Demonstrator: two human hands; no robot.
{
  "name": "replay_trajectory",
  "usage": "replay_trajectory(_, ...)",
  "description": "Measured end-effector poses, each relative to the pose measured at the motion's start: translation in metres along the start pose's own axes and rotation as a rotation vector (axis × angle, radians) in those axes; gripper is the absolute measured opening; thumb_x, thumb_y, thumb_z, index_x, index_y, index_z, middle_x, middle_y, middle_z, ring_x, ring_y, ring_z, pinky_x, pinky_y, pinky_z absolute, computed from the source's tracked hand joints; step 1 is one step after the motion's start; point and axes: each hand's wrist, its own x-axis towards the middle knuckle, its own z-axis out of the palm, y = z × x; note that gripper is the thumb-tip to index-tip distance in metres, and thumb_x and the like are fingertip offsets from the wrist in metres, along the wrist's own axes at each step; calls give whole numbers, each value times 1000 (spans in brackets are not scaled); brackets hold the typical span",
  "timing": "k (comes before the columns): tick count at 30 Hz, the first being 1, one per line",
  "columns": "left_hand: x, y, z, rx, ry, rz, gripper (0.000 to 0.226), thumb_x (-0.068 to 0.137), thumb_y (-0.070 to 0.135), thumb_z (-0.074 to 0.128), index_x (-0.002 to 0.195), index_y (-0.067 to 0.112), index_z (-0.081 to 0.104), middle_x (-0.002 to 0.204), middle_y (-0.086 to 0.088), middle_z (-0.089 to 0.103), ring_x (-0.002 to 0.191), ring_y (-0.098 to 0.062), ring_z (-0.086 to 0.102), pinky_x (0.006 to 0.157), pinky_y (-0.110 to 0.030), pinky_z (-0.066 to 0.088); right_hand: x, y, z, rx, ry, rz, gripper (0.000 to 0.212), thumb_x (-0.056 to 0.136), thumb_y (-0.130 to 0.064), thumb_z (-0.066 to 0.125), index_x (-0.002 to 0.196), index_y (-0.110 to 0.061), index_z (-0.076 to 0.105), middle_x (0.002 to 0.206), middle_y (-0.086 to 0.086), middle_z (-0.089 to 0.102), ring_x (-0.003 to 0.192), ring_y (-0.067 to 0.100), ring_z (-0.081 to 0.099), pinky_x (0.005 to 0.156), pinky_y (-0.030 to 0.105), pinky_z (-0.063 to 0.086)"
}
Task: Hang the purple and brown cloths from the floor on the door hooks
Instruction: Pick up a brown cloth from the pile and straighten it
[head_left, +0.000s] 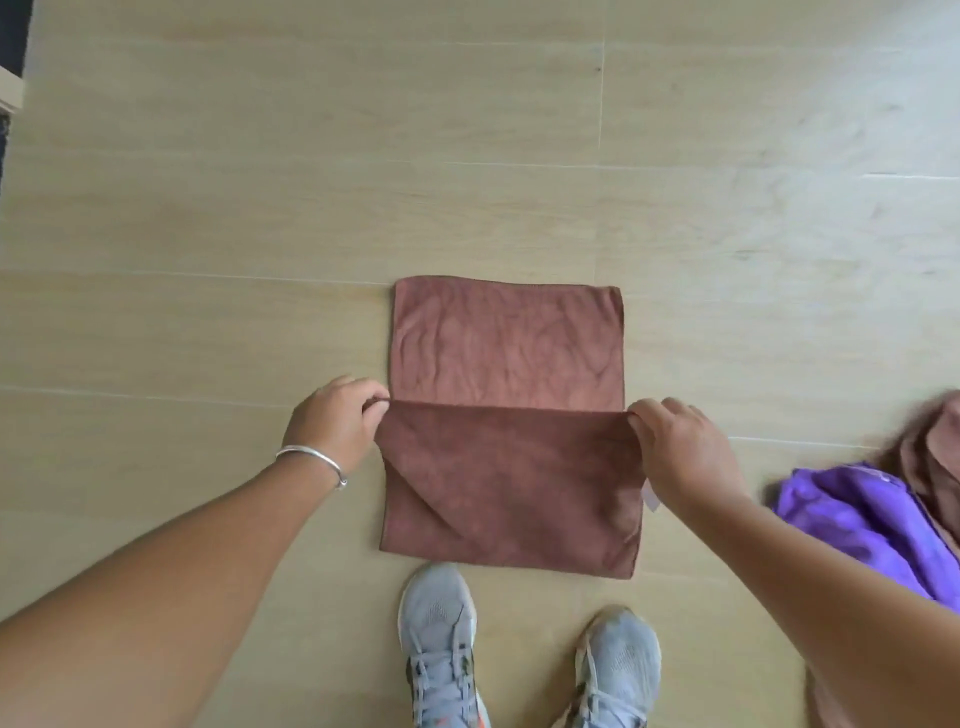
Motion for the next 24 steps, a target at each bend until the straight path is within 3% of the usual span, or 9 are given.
replay_trajectory(6,134,-11,40,-1,85,100,7,87,21,64,89,24,70,71,13,47,72,-18,49,64,-29,36,137,27,37,9,117,-13,23,99,-27,46,103,-12,63,83,9,51,69,33,52,60,33,37)
replay_trajectory(12,217,-20,80,-4,158,135,8,90,22,59,91,24,67,88,6,62,82,-22,57,70,-33,45,234,49,69,-57,166,-46,26,100,-32,43,102,-13,62,82,1,45,72,31,51,60,32,35)
replay_trajectory(18,233,-22,94,113,174,173,6,92,28,50,89,25,55,96,5,58,84,-26,57,67,-34,43,257,51,74,-139,259,-151,25,99,-31,45,98,-13,63,90,5,55,89,30,54,62,31,33)
replay_trajectory(24,225,-16,74,199,262,323,13,86,32,51,82,26,62,85,9,63,85,-25,58,71,-36,45,249,48,64,-37,276,-217,24,98,-24,46,96,-9,64,94,7,62,93,31,53,73,36,43)
